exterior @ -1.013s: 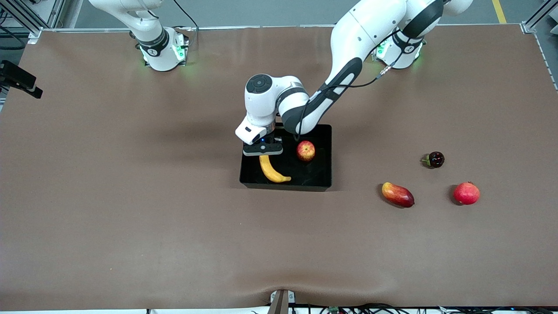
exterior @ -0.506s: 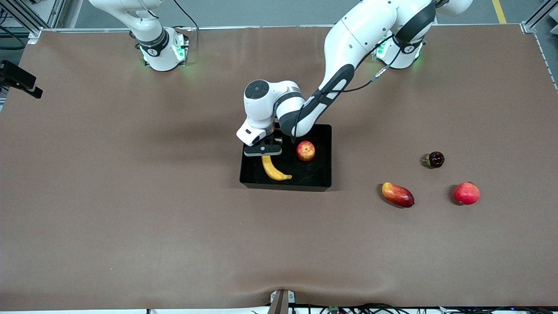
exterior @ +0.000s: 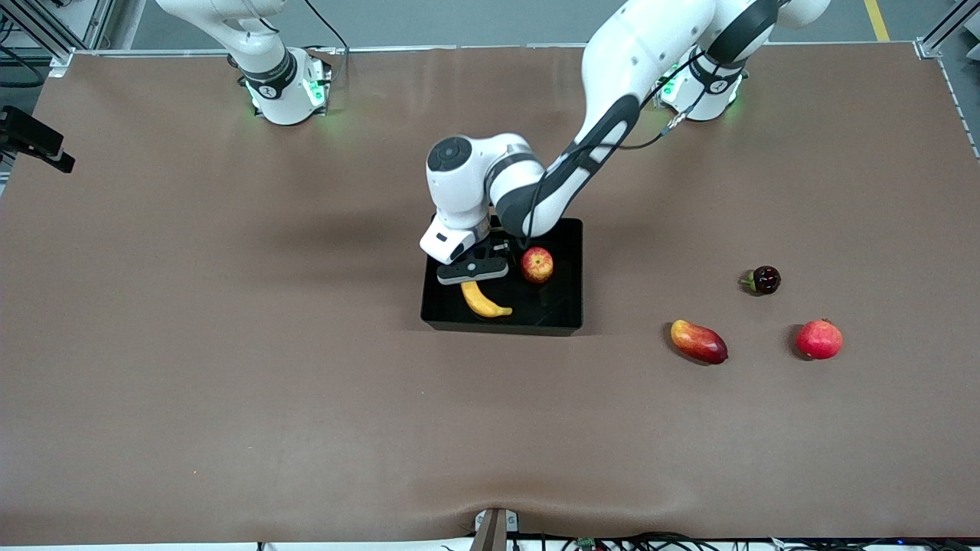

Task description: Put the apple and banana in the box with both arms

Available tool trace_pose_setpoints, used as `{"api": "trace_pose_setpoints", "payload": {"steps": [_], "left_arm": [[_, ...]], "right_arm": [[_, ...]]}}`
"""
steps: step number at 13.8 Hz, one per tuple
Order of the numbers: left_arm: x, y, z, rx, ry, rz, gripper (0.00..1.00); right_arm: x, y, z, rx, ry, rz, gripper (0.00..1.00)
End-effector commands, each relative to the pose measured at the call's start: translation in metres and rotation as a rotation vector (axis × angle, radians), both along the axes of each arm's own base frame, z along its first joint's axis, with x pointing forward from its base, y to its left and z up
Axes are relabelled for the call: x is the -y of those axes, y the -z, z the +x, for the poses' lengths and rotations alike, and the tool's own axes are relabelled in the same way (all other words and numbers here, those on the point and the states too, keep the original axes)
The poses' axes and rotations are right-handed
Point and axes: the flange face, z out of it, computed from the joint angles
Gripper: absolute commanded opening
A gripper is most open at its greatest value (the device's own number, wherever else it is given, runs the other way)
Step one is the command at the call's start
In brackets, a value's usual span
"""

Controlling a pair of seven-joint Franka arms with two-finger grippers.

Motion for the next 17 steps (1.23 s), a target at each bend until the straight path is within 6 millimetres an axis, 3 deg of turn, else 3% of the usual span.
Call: {"api": "trace_pose_setpoints", "payload": {"steps": [1, 2, 5, 8, 12, 17], "left_arm": [[-0.058, -0.121, 0.034, 0.038, -0.107, -0.080, 1.00], [-0.088, -0.157, 0.051, 0.041, -0.137, -0.098, 1.00], [-0.218, -0.237, 0.110, -0.008, -0.144, -0.163, 1.00], [-0.321, -0.276, 0.129, -0.026, -0.184, -0.100, 1.00], [-0.396, -0.299, 0.111, -0.167, -0.130, 0.033, 1.00], [-0.449, -0.335, 0.068, -0.219, -0.016, 0.101, 1.00]], "right_arm": [[0.004, -0.003, 0.001, -0.006, -0.002, -0.015, 1.00], [0.004, -0.003, 0.001, -0.006, -0.002, -0.015, 1.00], [0.004, -0.003, 0.001, -0.006, -0.002, -0.015, 1.00], [0.004, -0.003, 0.001, -0.005, -0.003, -0.014, 1.00], [0.003, -0.003, 0.001, -0.005, -0.003, -0.014, 1.00], [0.003, -0.003, 0.001, -0.005, -0.001, -0.014, 1.00]]}}
